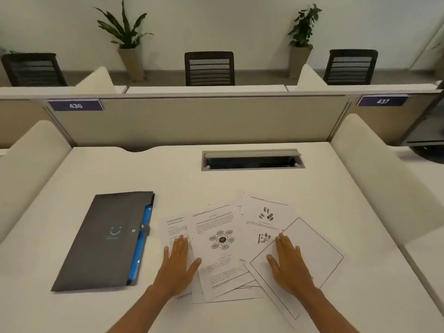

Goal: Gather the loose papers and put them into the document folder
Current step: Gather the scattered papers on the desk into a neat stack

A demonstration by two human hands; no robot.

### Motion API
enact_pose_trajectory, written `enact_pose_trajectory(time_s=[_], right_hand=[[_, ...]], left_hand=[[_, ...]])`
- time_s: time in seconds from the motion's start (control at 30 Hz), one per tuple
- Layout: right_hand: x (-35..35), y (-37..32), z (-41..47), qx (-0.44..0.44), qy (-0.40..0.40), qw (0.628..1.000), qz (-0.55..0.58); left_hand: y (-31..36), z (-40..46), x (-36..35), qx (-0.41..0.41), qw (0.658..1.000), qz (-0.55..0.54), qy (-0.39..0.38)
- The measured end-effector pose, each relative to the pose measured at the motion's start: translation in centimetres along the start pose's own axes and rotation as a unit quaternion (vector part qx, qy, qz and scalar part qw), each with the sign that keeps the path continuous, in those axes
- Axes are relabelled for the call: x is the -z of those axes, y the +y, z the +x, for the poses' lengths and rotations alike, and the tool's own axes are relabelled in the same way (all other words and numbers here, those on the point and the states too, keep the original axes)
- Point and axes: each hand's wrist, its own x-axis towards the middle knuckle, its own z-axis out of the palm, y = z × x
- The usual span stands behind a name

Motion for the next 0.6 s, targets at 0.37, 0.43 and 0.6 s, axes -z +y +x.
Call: enact_pose_trajectory(time_s=[0.37, 0.43, 0.6], right_hand=[[3.6, 8.0, -0.9, -0.223, 0.142, 0.962, 0.073], [3.9, 10.3, -1.3, -0.25, 0.111, 0.96, 0.058], [3.6, 13.1, -2.2, -0.232, 0.03, 0.972, 0.01]], left_hand=[[0.8, 3.4, 2.1, 0.006, 0.972, -0.125, 0.197], [1.2, 4.6, 2.2, 0.007, 0.976, -0.126, 0.18], [1.5, 7.2, 1.6, 0.03, 0.999, -0.018, 0.033]])
